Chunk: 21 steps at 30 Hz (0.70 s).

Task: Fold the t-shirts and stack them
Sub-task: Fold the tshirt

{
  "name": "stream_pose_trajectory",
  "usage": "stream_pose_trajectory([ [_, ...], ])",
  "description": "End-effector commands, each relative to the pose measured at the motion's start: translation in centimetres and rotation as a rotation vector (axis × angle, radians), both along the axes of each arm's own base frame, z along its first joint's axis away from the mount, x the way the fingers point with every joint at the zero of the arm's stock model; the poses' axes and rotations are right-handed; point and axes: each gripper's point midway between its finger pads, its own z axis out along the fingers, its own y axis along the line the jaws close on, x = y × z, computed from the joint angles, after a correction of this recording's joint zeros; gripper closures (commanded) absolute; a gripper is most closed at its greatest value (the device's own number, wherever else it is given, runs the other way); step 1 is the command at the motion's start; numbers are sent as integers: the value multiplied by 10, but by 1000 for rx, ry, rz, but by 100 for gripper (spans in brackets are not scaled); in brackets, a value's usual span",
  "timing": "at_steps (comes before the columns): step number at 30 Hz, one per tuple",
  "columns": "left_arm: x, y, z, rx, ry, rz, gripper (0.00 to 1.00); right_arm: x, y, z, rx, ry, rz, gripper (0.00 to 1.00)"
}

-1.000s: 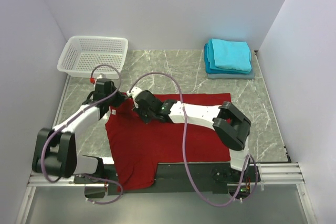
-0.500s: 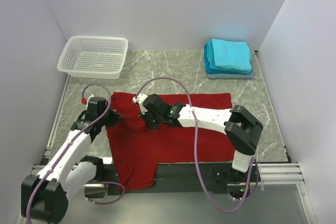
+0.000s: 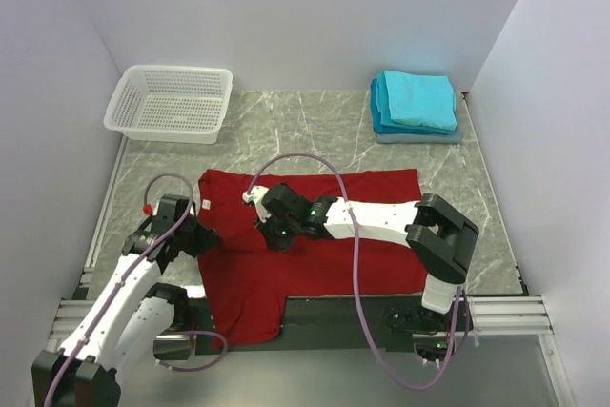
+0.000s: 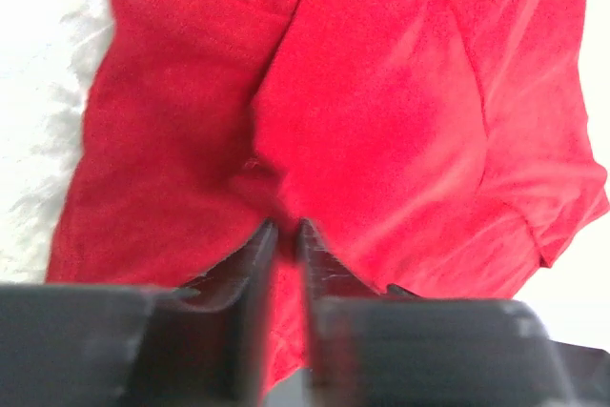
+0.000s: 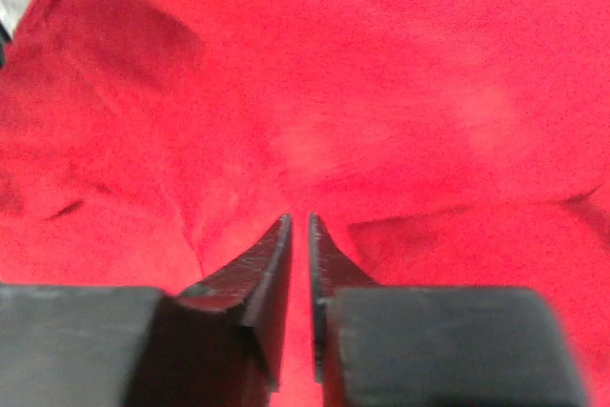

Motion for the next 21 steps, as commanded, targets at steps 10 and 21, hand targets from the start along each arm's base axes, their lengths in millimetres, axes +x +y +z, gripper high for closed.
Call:
stream_pose_trajectory([
  [10, 7, 0, 41, -26, -170, 4, 1, 15, -24, 57, 81, -121, -164, 18],
  [21, 109, -28, 65, 17, -398, -146, 0, 148, -182, 74, 142, -100, -861, 13],
])
